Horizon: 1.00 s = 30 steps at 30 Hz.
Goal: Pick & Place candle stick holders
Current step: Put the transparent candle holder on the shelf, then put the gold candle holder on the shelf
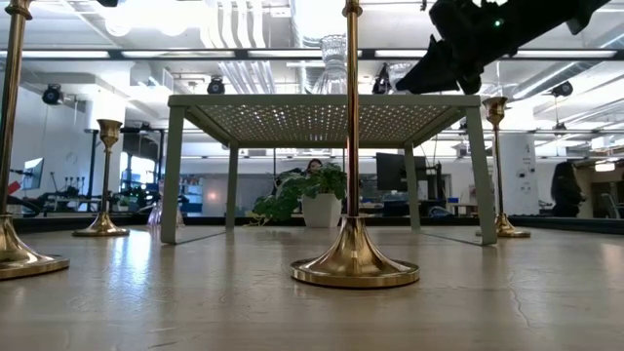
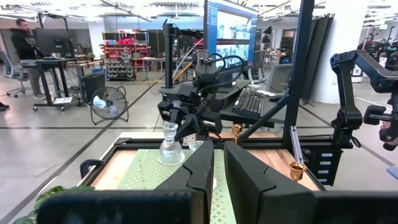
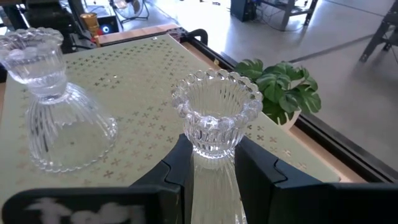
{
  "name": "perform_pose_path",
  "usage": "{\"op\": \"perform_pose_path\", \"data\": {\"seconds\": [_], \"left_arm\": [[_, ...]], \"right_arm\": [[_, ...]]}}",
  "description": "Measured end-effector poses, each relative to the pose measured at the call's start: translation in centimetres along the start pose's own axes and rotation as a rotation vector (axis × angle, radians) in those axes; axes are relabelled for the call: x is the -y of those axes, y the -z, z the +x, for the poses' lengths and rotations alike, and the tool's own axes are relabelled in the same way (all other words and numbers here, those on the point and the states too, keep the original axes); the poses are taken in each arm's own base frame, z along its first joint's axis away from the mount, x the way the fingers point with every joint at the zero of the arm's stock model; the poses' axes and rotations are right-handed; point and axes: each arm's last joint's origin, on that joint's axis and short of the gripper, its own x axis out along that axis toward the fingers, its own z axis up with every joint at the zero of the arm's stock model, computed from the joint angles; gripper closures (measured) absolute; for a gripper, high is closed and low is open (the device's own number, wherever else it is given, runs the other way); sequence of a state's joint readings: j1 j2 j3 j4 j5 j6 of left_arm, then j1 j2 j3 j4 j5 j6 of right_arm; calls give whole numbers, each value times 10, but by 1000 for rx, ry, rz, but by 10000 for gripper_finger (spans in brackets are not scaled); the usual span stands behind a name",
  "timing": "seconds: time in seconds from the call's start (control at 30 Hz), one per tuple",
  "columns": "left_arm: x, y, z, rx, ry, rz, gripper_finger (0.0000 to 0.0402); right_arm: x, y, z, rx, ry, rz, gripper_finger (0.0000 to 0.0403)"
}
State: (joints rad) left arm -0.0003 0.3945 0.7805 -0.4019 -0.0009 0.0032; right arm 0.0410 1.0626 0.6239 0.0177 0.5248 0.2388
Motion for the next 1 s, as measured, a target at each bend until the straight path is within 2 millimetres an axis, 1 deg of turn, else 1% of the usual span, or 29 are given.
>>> {"op": "perform_pose_path", "data": {"seconds": [0.27, 0.43, 0.6, 0.8, 1.0], "left_arm": [[0, 0, 0, 0, 1, 0, 356], [0, 0, 0, 0, 0, 0, 356], [0, 0, 0, 0, 0, 0, 356], [0, 0, 0, 0, 0, 0, 356], [0, 0, 0, 0, 0, 0, 356]], "right_arm": [[0, 0, 0, -3, 3, 23, 320], [0, 0, -1, -3, 3, 22, 262], [3, -4, -6, 21, -3, 32, 213], [8, -13, -20, 63, -17, 54, 176], [18, -30, -43, 53, -14, 37, 154]]}}
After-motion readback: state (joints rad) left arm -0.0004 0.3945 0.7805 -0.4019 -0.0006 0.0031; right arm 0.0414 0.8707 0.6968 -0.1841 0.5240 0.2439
